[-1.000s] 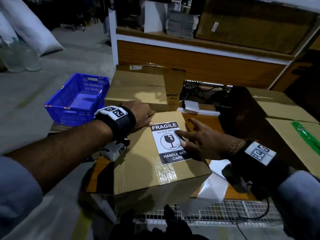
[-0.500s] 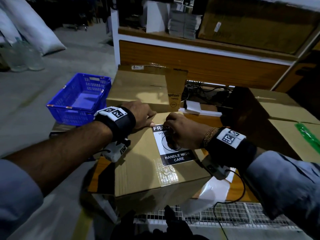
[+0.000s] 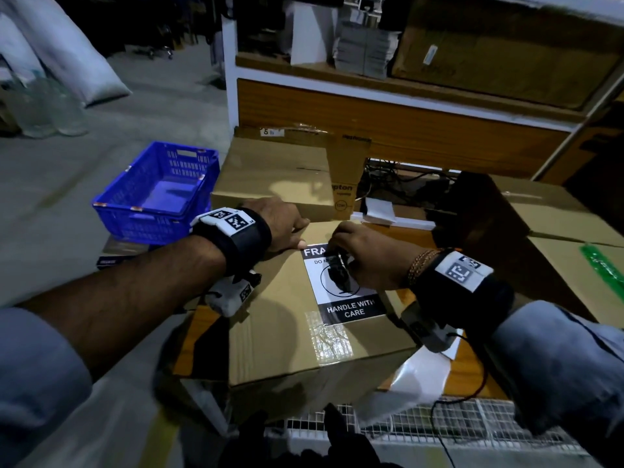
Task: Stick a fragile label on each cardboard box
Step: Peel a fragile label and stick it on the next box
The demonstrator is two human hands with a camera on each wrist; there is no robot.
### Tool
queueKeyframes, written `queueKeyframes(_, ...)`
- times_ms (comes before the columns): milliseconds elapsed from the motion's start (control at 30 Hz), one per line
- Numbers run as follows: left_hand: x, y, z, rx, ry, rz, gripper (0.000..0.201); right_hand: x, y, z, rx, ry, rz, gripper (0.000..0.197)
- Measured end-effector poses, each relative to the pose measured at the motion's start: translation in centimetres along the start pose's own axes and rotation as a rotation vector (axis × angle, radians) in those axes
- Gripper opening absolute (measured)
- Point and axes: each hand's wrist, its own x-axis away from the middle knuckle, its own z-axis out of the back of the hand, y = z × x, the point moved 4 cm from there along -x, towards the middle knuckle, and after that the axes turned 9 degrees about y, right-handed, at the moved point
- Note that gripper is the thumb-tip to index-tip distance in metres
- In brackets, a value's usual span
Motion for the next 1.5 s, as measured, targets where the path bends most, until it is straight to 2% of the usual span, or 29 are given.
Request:
queueKeyframes(100, 0.1, 0.1, -0.1, 0.004, 0.003, 0.010, 0.053, 0.5, 1.2, 0.7, -0.006, -0.005, -0.038, 0.047)
queueKeyframes(167, 0.2, 0.1, 0.0, -0.003, 0.004, 0.008, 0.053, 1.4, 1.3, 0.4, 0.017, -0.028, -0.064, 0.051)
queueKeyframes(333, 0.5, 0.2, 0.3, -0.027, -0.006, -0.013, 0.054, 6.7, -1.6, -1.0, 0.040, -0.004, 0.033, 0.064)
queueKeyframes(467, 0.3, 0.3, 0.2, -0.060, -0.023, -0.022, 0.054, 11.7, -3.4, -0.9, -0.044, 0.017, 0.031, 0.037)
queueKeyframes(533, 0.2, 0.4, 0.1, -0.074, -0.027, -0.035, 0.052, 12.8, -3.3, -0.7, -0.112, -0.014, 0.003, 0.031)
queueKeyframes(600, 0.1, 0.5, 0.1, -0.080, -0.031, -0.058, 0.051, 12.9, -3.2, -0.7, -0.136, -0.009, -0.010, 0.030)
queueKeyframes(733, 0.2, 0.4, 0.1, -0.076, -0.027, -0.077, 0.052, 11.3, -3.8, -2.0, -0.127, 0.141, 0.013, 0.045)
queueKeyframes(800, 0.2, 0.3, 0.1, -0.081, -0.026, -0.074, 0.052, 10.6, -4.8, -3.0, -0.109, 0.168, 0.017, 0.043)
queueKeyframes(967, 0.3, 0.3, 0.0, -0.074, -0.027, -0.064, 0.053, 11.4, -6.6, -3.1, -0.147, 0.106, 0.028, 0.030)
queueKeyframes(1133, 0.6, 0.3, 0.2, -0.047, -0.046, -0.059, 0.055, 10.8, -6.1, -3.4, -0.142, 0.154, -0.023, 0.046)
queueKeyframes(1233, 0.7, 0.4, 0.2, -0.053, -0.053, -0.034, 0.064, 10.8, -6.6, -3.7, -0.107, 0.153, -0.037, 0.039)
queueKeyframes(1367, 0.6, 0.6, -0.2, -0.083, -0.070, -0.037, 0.097, 11.9, -6.2, -3.3, -0.153, 0.129, -0.055, 0.028)
queueKeyframes(1433, 0.6, 0.5, -0.2, -0.074, -0.062, -0.029, 0.106, 12.5, -5.4, -3.3, -0.168, 0.184, -0.082, 0.034)
queueKeyframes(1500, 0.4, 0.4, -0.2, -0.065, -0.049, -0.029, 0.099, 12.9, -4.6, -3.8, -0.107, 0.234, -0.115, 0.051)
